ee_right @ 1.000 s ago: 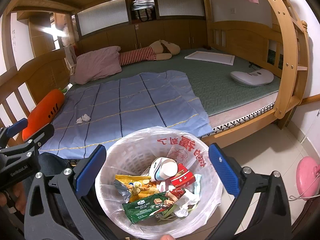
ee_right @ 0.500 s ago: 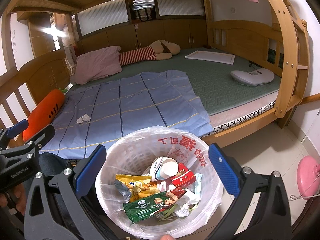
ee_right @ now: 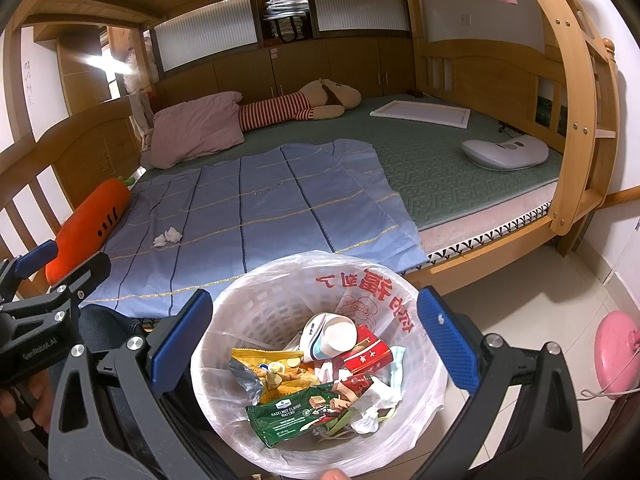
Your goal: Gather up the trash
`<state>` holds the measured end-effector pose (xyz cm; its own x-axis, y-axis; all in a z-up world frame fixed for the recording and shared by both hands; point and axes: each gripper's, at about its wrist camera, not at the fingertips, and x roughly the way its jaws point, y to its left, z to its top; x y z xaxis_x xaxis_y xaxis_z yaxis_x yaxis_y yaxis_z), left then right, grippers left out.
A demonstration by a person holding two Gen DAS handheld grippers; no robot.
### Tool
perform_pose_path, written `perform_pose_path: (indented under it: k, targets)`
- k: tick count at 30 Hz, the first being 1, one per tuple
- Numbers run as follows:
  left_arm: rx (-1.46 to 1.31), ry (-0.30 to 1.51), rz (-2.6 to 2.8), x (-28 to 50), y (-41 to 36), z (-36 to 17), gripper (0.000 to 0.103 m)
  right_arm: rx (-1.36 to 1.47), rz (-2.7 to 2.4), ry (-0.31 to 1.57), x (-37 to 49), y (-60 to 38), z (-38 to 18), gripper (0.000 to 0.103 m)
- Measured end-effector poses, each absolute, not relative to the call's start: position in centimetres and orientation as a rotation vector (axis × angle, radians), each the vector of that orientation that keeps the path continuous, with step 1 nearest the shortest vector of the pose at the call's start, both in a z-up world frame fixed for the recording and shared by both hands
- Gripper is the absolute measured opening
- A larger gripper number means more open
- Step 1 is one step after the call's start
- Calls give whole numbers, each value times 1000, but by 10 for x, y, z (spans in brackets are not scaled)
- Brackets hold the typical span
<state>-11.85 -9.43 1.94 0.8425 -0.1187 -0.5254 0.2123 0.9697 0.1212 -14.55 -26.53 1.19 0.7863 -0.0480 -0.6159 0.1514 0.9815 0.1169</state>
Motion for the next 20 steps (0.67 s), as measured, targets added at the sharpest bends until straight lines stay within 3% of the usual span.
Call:
perform_pose_path:
  k: [20]
  targets:
    - [148, 563, -188, -94, -84, 14, 100, 175, -103, 701, -129, -251, -4, 100]
